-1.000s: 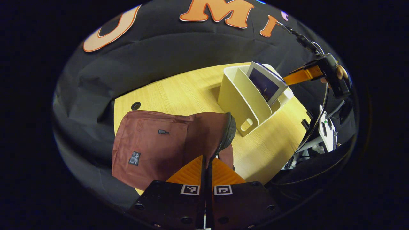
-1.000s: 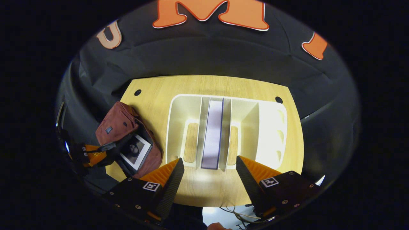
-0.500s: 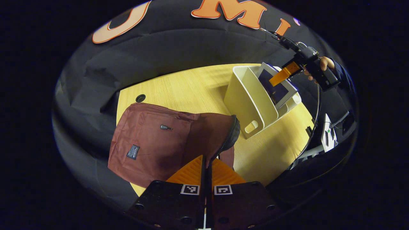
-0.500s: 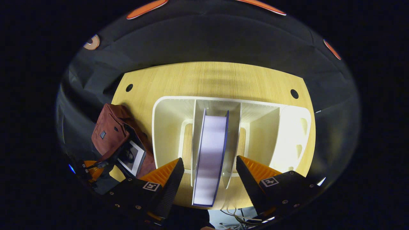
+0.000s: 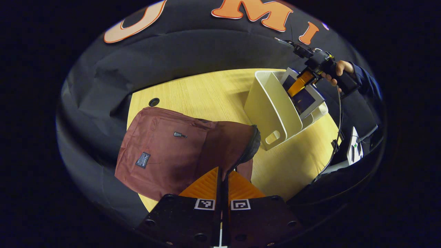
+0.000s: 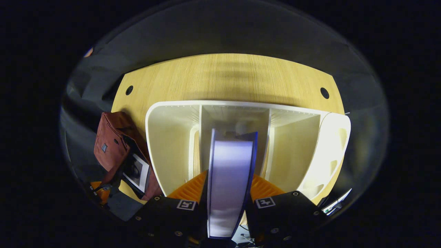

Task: Open the schoolbag, grab two books from the bookshelf and put them into the schoolbag.

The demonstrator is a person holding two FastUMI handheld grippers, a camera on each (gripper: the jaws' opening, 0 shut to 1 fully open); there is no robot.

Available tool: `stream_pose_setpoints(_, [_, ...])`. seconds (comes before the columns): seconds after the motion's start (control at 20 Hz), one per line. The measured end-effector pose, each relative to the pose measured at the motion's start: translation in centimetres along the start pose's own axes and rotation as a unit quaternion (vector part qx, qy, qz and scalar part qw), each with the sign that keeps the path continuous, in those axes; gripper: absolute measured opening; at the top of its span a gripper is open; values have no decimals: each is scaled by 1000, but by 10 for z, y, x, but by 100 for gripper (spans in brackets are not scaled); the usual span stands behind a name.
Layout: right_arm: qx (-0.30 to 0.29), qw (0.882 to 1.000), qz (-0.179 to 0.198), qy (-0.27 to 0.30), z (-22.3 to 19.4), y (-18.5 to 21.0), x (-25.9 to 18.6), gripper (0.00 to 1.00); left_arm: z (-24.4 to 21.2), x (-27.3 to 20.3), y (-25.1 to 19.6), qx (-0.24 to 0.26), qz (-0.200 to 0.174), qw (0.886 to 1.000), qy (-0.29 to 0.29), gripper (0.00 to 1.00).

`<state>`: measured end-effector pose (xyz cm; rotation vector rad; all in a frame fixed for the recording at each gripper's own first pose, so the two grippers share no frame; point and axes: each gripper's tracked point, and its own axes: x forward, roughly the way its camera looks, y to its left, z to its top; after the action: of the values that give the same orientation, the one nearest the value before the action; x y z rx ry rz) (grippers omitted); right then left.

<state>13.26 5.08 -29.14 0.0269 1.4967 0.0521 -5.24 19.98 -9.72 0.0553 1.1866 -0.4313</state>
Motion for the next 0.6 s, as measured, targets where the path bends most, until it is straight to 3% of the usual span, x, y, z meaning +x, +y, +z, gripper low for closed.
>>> stream_pose_setpoints(0.05, [3,1000,0,2,-1,-1,-5,31,-1,-1,0,3,-1,1000,-2,3])
stream_pose_setpoints(0.1, [7,1000,5,2,-4,1,-10,30,0,-2,0,4,-1,1000,-4,2])
stream_pose_setpoints(0.15, [13,1000,10,0,-6,2,-17,40,0,-2,-1,5,-4,1000,-4,2])
stream_pose_setpoints(0.2, [19,1000,14,-5,-7,3,-24,29,0,-3,-1,6,-6,1000,-5,2])
stream_pose_setpoints(0.25, [21,1000,19,-8,-8,3,-32,40,-1,-3,-1,8,-8,1000,-6,3])
stream_pose_setpoints(0.6, [36,997,13,-67,-11,-13,-109,40,-3,-6,1,21,-19,999,-16,2])
